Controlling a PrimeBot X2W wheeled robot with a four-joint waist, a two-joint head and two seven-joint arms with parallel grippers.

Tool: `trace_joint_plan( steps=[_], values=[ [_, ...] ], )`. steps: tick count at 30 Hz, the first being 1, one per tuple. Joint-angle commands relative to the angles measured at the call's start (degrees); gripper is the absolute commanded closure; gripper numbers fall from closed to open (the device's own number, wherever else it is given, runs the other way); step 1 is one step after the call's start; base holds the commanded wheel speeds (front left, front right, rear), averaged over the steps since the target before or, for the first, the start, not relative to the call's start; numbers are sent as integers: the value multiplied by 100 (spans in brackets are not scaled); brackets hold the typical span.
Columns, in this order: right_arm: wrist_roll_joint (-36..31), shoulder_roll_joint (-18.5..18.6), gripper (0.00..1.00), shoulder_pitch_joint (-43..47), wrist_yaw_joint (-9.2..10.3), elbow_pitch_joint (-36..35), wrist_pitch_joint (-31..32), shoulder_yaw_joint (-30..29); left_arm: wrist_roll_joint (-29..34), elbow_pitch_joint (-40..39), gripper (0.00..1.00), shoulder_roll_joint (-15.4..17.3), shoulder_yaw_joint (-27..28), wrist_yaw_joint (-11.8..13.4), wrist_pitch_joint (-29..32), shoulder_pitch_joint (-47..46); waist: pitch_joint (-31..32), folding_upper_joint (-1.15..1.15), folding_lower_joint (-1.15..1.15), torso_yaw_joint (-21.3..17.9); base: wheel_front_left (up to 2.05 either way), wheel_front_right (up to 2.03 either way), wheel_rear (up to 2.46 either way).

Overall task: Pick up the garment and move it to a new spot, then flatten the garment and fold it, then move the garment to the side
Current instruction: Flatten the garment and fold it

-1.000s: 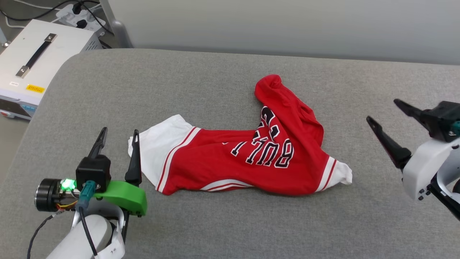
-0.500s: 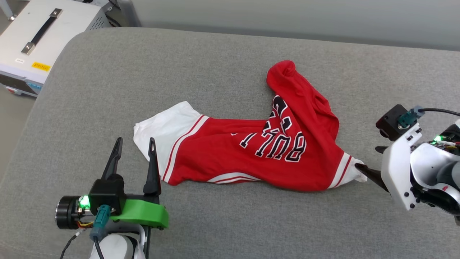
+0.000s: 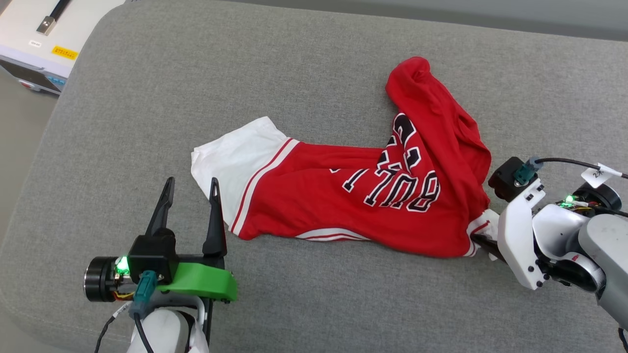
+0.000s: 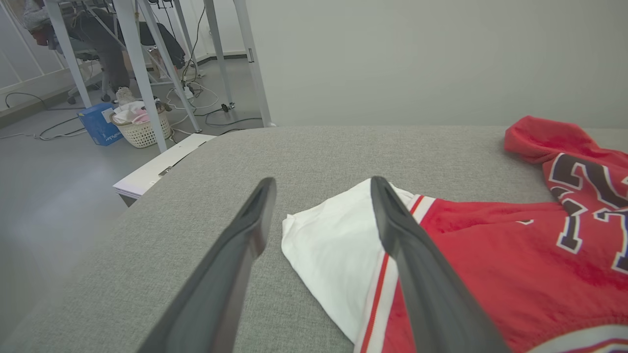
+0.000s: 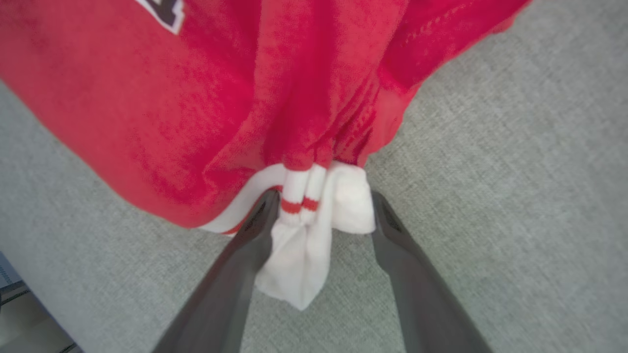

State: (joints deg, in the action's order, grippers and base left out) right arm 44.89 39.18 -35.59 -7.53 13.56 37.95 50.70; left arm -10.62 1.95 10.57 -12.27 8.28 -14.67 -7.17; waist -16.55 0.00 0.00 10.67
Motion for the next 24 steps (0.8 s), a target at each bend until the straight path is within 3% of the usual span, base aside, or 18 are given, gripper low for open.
trace_joint_plan(
  steps=[1,6,11,18,24],
  values=[
    [67,-127,100,95,4,75,-175,238,83,30,0,-61,62,-48,-32,-40,66,0,0,-46,0,0,0],
    [308,110,100,174,4,-219,-978,218,226,128,0,-182,222,-211,-32,114,392,0,0,-196,0,0,0],
    [586,520,100,673,4,-852,-1529,-357,335,147,0,-251,354,-319,-32,322,726,0,0,-372,0,0,0],
    [885,1082,100,2225,4,-1628,-1649,-2016,431,123,0,-342,494,-427,-32,589,972,0,0,-593,0,0,0],
    [836,917,100,3883,4,-1906,-1442,-3866,493,117,0,-422,549,-513,-32,730,1032,0,0,-662,0,0,0]
  ],
)
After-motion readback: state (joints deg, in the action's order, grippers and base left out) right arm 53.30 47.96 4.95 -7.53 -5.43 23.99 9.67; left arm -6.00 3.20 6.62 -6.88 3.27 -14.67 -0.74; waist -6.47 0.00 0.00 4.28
